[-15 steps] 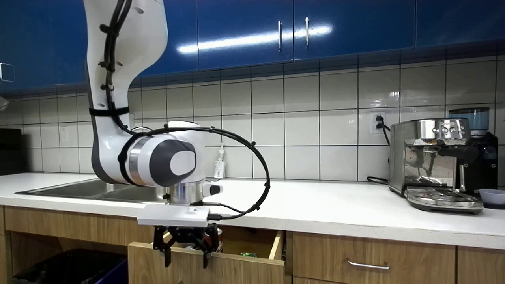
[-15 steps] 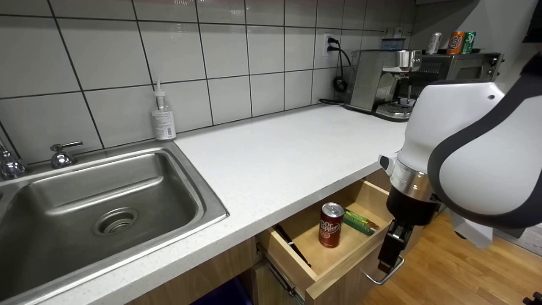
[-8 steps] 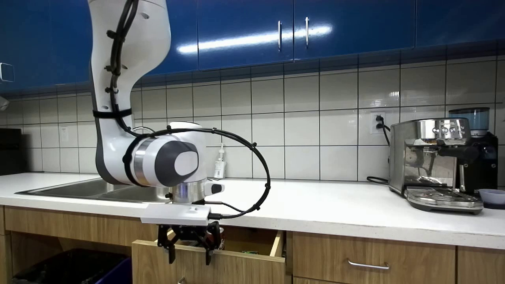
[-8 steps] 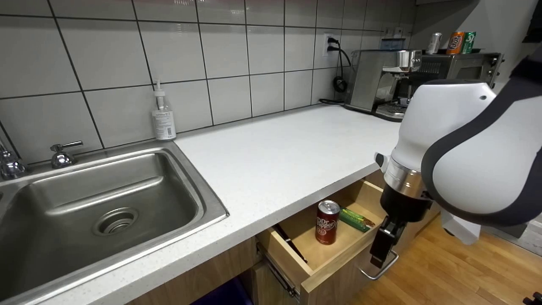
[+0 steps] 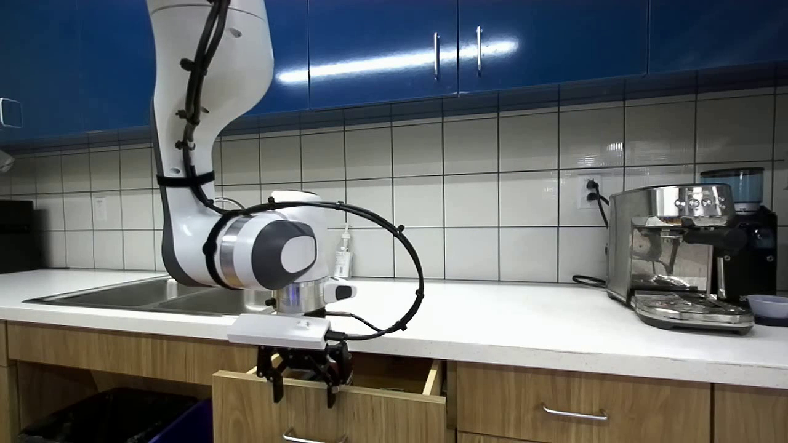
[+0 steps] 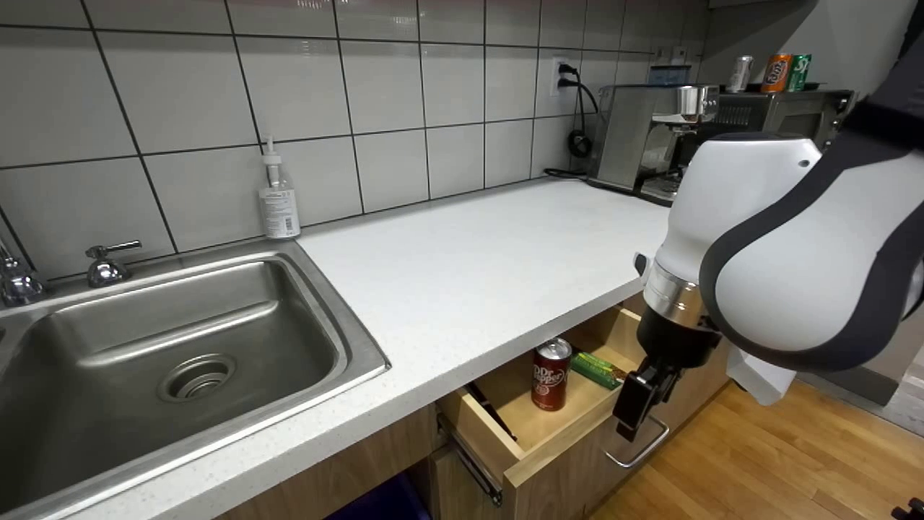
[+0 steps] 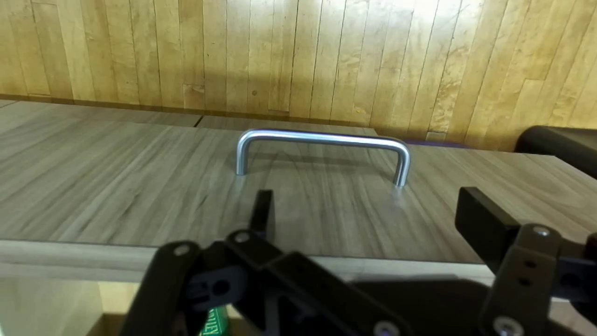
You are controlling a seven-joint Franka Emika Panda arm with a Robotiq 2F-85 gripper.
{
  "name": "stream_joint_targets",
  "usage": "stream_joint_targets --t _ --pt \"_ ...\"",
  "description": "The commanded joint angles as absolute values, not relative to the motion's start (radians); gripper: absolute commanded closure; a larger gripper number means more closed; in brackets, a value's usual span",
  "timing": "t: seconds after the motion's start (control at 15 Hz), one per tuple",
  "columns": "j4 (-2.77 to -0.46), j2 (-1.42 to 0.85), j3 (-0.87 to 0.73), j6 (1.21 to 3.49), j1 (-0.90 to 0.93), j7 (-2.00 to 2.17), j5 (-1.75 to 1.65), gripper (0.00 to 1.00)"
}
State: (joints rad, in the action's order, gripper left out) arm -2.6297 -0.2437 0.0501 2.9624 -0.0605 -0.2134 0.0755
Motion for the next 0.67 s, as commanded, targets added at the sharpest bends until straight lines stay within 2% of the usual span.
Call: stream_joint_targets --t 0.0,0.6 --pt "-2.587 -0.274 0.020 2.983 -0.045 -0.152 0.037 0.00" --pt "-2.544 -0.297 -0.032 2.966 -0.008 -0.060 0.002 0.00"
